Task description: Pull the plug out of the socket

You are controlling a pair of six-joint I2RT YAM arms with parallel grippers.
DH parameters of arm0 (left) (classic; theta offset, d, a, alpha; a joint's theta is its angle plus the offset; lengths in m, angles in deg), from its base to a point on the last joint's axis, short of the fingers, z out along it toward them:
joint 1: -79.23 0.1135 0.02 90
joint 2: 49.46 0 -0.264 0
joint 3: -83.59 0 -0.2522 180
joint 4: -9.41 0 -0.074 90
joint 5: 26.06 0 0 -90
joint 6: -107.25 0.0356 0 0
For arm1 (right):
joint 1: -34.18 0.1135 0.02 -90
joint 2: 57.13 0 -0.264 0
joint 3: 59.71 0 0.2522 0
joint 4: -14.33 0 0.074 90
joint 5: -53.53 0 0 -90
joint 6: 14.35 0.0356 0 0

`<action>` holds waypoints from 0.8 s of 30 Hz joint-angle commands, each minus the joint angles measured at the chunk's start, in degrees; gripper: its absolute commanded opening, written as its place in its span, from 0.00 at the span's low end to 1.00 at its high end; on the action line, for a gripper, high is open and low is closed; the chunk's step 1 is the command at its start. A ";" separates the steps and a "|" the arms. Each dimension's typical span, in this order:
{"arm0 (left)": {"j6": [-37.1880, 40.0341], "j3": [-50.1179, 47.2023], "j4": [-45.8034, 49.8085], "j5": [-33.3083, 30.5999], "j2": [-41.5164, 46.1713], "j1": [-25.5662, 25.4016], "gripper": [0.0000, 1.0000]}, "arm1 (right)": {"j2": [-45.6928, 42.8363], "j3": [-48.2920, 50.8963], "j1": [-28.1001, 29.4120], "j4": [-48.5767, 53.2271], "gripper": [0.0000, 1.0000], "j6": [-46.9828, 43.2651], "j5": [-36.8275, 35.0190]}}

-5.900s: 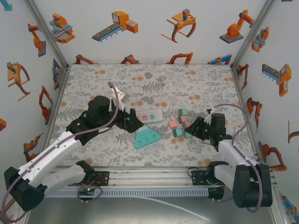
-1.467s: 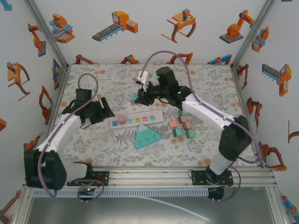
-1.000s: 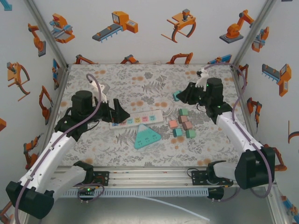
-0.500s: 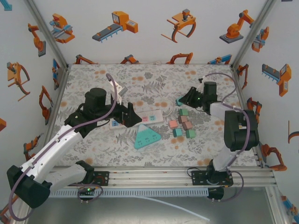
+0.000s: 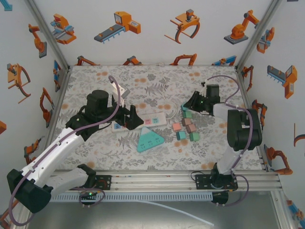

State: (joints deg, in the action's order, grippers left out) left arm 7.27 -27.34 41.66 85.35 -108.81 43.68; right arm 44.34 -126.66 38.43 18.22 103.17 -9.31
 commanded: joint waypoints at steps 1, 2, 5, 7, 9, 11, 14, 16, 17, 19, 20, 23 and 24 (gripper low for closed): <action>1.35 0.41 0.09 -0.68 -0.29 -0.21 0.97 | -0.22 -1.03 0.15 4.81 0.37 -3.90 -3.04; 1.30 0.41 0.10 -0.80 -0.46 -0.18 0.97 | -0.43 -1.06 0.16 5.54 0.38 -4.36 -3.74; 1.26 0.40 0.11 -1.27 -0.52 -0.14 0.97 | -1.15 -1.38 0.09 7.23 0.42 -5.45 -5.28; 1.03 0.15 0.07 -2.08 -0.36 -0.13 0.97 | -1.30 -2.03 0.06 8.38 0.45 -5.94 -5.62; 0.93 0.06 0.42 -2.97 -0.35 -0.15 0.97 | -1.58 -2.50 0.06 9.18 0.48 -6.26 -5.86; 0.92 0.10 1.06 -3.64 -0.28 -0.18 0.97 | -2.24 -2.82 0.12 9.63 0.52 -6.37 -6.38; 0.38 0.15 1.50 -5.11 0.11 -0.07 0.97 | -4.23 -3.61 0.08 10.79 0.59 -7.22 -7.80; -1.11 0.18 1.92 -6.14 0.37 0.24 0.97 | -6.20 -4.31 0.07 11.97 0.61 -8.12 -8.48; -2.22 0.07 1.75 -6.37 0.45 0.66 0.97 | -7.16 -4.71 0.11 12.22 0.61 -8.13 -8.33; -6.46 -1.27 0.36 -6.90 1.12 2.50 0.97 | -9.15 -5.51 0.28 11.47 0.60 -8.13 -6.04; -8.48 -1.96 -0.37 -6.60 1.40 4.00 0.97 | -10.07 -5.92 0.59 11.09 0.60 -8.02 -5.50; -14.13 -3.32 -1.11 -5.85 2.04 8.62 0.97 | -12.69 -7.76 2.74 10.04 0.59 -9.82 -3.84; -15.21 -3.15 -0.06 -6.72 2.13 9.90 0.97 | -13.39 -8.50 3.86 9.83 0.58 -10.99 -3.33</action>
State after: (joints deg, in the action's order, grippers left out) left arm -1.28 -29.70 41.92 79.74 -107.87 50.90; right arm 33.80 -132.26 39.74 29.50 95.37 -14.93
